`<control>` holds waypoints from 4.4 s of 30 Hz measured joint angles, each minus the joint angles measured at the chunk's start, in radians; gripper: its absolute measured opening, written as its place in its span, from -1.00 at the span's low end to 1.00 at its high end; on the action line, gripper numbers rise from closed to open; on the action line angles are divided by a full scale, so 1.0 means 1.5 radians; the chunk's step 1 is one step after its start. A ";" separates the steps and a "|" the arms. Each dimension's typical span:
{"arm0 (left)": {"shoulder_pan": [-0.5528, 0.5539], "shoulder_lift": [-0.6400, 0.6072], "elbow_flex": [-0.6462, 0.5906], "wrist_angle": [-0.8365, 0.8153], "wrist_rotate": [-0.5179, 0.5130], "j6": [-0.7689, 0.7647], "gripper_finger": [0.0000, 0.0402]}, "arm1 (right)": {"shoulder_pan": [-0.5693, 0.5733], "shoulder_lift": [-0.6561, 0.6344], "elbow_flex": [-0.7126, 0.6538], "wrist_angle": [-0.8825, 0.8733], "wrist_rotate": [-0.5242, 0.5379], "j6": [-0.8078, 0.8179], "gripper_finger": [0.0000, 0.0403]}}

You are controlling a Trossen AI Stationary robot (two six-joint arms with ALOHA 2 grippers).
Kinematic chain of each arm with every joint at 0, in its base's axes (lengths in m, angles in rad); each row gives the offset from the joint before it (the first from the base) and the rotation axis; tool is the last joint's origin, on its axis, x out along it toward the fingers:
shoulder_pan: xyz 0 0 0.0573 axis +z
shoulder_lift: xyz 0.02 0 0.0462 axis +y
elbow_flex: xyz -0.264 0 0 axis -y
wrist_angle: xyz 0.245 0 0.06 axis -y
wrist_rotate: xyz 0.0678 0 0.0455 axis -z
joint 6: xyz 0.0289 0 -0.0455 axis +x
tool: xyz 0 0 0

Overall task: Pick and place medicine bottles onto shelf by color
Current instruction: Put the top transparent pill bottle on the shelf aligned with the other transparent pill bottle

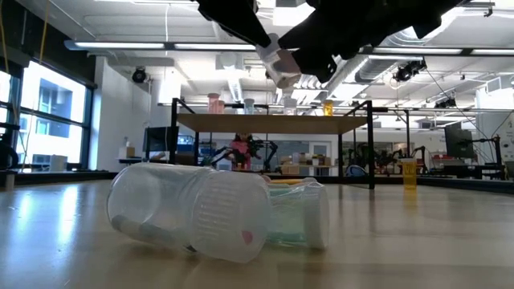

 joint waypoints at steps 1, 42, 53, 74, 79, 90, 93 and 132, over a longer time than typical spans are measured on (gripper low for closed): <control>0.000 0.000 0.000 0.000 -0.003 0.000 -0.39 | 0.000 0.000 0.000 -0.001 0.000 0.000 0.16; 0.001 -0.018 0.001 -0.047 -0.120 -0.011 0.13 | -0.015 -0.009 -0.001 -0.029 0.041 0.006 -0.31; 0.001 -0.113 -0.002 -0.085 -0.109 -0.048 0.11 | -0.049 -0.118 -0.001 -0.040 0.084 -0.048 -0.32; 0.082 -0.146 -0.285 0.384 0.178 -0.079 0.11 | -0.097 -0.369 -0.001 -0.012 0.222 -0.201 -0.32; 0.094 -0.146 -0.292 0.403 0.177 -0.082 0.11 | -0.115 -0.365 -0.027 -0.015 0.257 -0.210 -0.32; 0.098 -0.173 -0.292 0.412 0.177 -0.066 0.11 | -0.155 -0.338 -0.231 0.223 0.262 -0.120 -0.32; 0.108 -0.194 -0.292 0.414 0.177 -0.064 0.11 | -0.155 -0.302 -0.253 0.263 0.282 -0.105 -0.32; 0.226 -0.233 -0.466 0.622 0.248 -0.117 0.11 | -0.216 0.169 -0.007 0.333 0.560 0.001 -0.32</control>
